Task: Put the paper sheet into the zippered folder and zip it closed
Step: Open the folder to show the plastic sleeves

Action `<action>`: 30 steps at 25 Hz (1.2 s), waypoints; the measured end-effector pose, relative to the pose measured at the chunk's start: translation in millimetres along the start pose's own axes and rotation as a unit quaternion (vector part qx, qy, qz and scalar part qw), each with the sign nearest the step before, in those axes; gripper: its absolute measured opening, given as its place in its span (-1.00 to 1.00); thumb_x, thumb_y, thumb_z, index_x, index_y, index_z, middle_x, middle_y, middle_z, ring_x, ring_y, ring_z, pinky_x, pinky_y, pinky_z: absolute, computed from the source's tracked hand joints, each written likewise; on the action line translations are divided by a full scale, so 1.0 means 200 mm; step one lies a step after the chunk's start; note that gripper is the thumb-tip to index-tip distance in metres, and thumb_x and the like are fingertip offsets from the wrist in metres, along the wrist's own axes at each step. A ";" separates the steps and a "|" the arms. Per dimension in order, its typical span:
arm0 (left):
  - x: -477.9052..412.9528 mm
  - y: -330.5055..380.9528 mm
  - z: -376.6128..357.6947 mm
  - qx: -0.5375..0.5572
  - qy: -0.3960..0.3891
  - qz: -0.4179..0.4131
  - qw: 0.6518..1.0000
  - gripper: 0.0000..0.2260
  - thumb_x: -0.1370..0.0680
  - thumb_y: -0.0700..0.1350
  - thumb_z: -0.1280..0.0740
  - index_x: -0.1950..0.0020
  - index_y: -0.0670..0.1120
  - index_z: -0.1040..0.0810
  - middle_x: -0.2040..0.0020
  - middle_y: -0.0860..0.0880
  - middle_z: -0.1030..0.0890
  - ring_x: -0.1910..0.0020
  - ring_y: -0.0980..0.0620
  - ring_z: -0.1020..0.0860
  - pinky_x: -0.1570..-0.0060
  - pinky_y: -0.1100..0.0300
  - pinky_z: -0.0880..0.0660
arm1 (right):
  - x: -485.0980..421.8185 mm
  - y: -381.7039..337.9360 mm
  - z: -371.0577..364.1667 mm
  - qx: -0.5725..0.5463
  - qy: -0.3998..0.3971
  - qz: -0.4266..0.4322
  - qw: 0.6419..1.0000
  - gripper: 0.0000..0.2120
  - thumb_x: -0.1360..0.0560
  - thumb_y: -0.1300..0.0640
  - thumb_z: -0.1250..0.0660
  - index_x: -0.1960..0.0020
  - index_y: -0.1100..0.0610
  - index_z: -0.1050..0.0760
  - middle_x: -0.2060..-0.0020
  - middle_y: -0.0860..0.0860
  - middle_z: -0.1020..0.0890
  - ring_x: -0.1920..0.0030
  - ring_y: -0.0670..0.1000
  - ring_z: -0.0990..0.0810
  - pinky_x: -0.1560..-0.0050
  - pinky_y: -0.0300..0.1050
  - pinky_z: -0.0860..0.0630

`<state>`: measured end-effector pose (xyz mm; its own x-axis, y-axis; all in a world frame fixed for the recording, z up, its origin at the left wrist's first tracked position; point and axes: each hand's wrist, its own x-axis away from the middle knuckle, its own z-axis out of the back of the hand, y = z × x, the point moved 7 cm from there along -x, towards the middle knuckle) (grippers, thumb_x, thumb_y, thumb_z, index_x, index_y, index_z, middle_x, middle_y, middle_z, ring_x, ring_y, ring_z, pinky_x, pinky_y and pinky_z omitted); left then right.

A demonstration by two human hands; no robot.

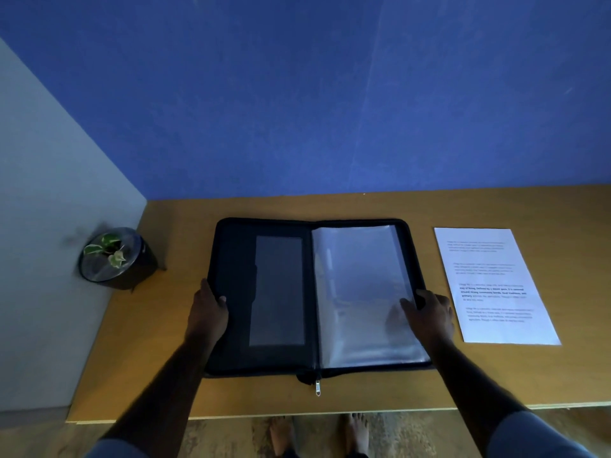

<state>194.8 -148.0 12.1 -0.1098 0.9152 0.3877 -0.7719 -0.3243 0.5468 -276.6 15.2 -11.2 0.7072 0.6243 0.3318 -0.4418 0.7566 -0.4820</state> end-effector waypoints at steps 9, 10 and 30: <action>0.26 0.04 -0.33 -0.259 0.034 -0.209 0.943 -0.28 -0.63 0.28 0.11 -0.66 -0.13 0.12 -0.68 -0.14 0.14 -0.66 -0.15 0.11 -0.62 -0.10 0.07 | 0.19 0.06 -0.18 0.209 -0.077 0.216 0.951 -0.09 -0.48 -0.56 0.08 -0.63 -0.13 0.30 -0.62 0.01 0.30 -0.62 0.06 0.32 -0.59 0.13 0.12; 0.26 0.00 -0.35 -0.264 0.026 -0.197 0.944 -0.25 -0.61 0.31 0.18 -0.66 -0.12 0.13 -0.68 -0.13 0.15 -0.66 -0.13 0.13 -0.63 -0.12 0.07 | 0.19 0.08 -0.18 0.204 -0.078 0.209 0.953 -0.08 -0.47 -0.57 0.17 -0.64 -0.10 0.28 -0.63 0.02 0.28 -0.61 0.05 0.32 -0.59 0.10 0.12; 0.34 0.00 -0.42 -0.197 0.024 -0.111 0.974 -0.17 -0.58 0.37 0.09 -0.65 -0.19 -0.09 -0.67 -0.17 -0.04 -0.64 -0.22 -0.05 -0.58 -0.24 0.01 | 0.22 0.12 -0.08 0.131 -0.133 0.218 0.958 -0.04 -0.51 -0.49 -0.07 -0.66 0.04 0.15 -0.63 -0.10 0.19 -0.63 -0.05 0.21 -0.58 -0.03 0.08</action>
<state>133.6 -64.9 -23.9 0.0664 0.9654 0.2521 -0.9594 -0.0076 0.2820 -247.2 57.3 -21.9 0.2734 0.8929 0.3577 -0.8111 0.4139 -0.4133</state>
